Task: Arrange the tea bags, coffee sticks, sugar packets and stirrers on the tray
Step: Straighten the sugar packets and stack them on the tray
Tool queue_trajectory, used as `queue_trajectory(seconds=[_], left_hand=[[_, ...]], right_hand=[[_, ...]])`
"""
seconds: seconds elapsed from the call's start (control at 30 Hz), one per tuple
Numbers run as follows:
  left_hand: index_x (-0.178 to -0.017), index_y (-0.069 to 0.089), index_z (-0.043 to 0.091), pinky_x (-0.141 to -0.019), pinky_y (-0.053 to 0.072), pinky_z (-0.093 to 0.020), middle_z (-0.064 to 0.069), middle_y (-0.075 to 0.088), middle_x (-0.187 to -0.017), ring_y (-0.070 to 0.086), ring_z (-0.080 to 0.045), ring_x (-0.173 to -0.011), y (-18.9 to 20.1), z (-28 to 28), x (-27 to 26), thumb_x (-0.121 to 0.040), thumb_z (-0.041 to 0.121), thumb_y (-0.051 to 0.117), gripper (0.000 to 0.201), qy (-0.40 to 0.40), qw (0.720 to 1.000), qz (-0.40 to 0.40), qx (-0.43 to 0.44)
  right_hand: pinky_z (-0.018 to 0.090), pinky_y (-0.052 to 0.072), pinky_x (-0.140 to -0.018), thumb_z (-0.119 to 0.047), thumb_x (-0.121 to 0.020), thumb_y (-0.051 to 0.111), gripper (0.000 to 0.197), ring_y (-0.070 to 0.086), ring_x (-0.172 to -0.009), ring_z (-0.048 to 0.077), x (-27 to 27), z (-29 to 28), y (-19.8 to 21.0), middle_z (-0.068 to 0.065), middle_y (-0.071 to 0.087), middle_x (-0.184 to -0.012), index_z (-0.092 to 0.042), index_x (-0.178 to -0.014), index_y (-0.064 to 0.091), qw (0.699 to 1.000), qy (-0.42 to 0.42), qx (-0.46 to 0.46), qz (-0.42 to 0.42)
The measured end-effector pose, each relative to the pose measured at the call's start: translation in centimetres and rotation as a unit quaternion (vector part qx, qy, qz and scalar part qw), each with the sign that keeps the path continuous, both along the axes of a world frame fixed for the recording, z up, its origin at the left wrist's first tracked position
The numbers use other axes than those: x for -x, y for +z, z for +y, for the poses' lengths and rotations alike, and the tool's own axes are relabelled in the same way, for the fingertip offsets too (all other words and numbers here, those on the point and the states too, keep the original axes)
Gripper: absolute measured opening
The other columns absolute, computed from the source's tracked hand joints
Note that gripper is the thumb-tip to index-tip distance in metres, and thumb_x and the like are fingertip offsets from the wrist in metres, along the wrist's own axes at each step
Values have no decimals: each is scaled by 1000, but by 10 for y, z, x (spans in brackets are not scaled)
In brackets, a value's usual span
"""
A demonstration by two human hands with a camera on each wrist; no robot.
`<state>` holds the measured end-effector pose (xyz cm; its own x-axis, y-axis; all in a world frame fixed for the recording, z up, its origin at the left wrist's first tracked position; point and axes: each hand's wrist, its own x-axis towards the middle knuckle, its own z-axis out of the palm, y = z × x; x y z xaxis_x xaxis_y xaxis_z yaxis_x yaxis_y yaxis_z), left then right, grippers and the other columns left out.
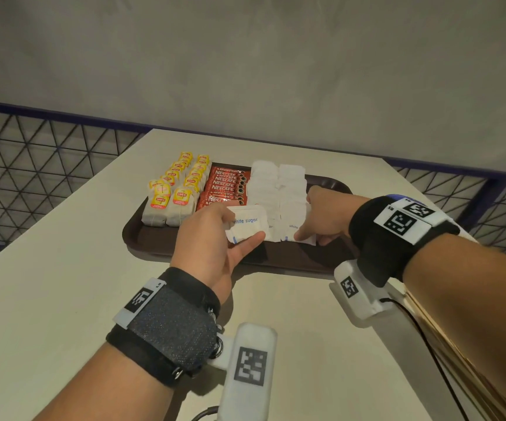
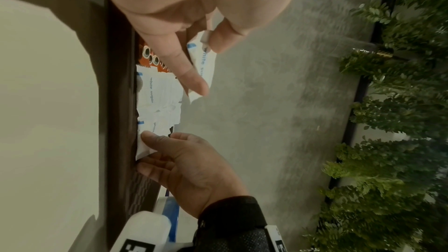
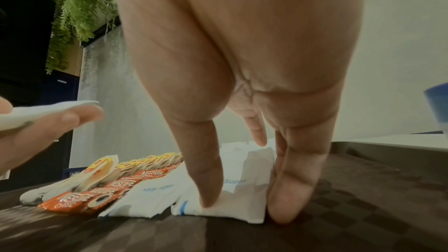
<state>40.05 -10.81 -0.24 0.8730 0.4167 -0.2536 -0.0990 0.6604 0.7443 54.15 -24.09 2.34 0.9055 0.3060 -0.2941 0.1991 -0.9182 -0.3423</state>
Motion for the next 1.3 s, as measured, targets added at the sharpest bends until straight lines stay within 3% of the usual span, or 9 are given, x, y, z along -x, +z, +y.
queue_trajectory(seconds=[0.17, 0.33, 0.5, 0.7, 0.8, 0.9, 1.0, 1.1, 1.3], left_hand=[[-93, 58, 8, -64, 64, -37, -19, 65, -121, 67, -38, -106, 0, 0, 1, -94, -5, 47, 17, -2, 1000, -2, 5], [-92, 68, 13, -66, 64, -35, -16, 75, -108, 74, -31, -98, -4, 1, 1, -96, 0, 52, 21, -19, 998, 1, -55], [-92, 77, 20, -70, 63, -33, -6, 77, -104, 72, -20, -95, -5, 1, 3, -96, 7, 61, 21, -9, 994, 2, -105], [-100, 77, 20, -58, 57, -24, -6, 78, -105, 77, -19, -91, -4, 5, 4, -97, 6, 61, 21, 17, 994, -15, -102], [-103, 75, 18, -55, 54, -22, -7, 78, -105, 75, -23, -97, -3, 4, 3, -97, 5, 58, 22, -1, 994, -6, -108], [-94, 76, 12, -55, 53, -21, 0, 80, -96, 75, -19, -95, -2, 3, 3, -93, -3, 52, 28, -17, 992, -10, -124], [-79, 76, 12, -59, 55, -23, 7, 78, -78, 69, -13, -85, -3, 1, 4, -92, -4, 54, 30, -24, 989, -7, -147], [-101, 76, 18, -64, 57, -23, -4, 76, -104, 70, -19, -96, -5, -3, 4, -95, 2, 59, 24, -38, 988, -12, -151], [-102, 75, 14, -75, 59, -26, -9, 77, -109, 71, -16, -92, -7, -4, 4, -96, 5, 65, 15, -89, 983, -40, -154]], right_hand=[[39, 65, -78, -17, -85, 82, 71, 73, -85, 28, -3, 0, -2, 10, 62, -118, -11, -140, 38, 1000, -4, 6, -4], [27, 59, -56, -21, -84, 83, 77, 68, -78, 23, -5, -3, -4, 7, 60, -115, -13, -143, 34, 1000, -4, 5, -26], [26, 60, -58, -25, -86, 81, 78, 71, -75, 20, -5, -8, -3, 5, 62, -112, -13, -146, 33, 999, -13, -11, -27], [36, 64, -77, -14, -96, 64, 35, 67, -85, 23, 3, -15, 26, 7, 63, -109, -16, -129, 54, 995, -5, -60, -82], [37, 64, -75, -5, -96, 58, 25, 70, -79, 20, 17, -13, 38, 9, 67, -101, -19, -116, 65, 983, 3, -174, -61], [38, 60, -69, -11, -100, 54, 21, 70, -74, 24, 42, -6, 43, 17, 67, -104, -20, -112, 69, 955, 14, -293, 52], [37, 57, -68, -29, -97, 66, 18, 70, -74, 23, 53, -2, 39, 11, 71, -110, -20, -112, 69, 954, 59, -285, 73], [30, 60, -67, -21, -90, 76, 17, 70, -69, 16, 60, -3, 39, 8, 76, -99, -12, -105, 73, 965, 110, -234, 41], [36, 55, -64, -3, -93, 70, 19, 66, -67, 18, 64, -9, 49, 20, 74, -100, 3, -110, 66, 945, 83, -315, 38]])
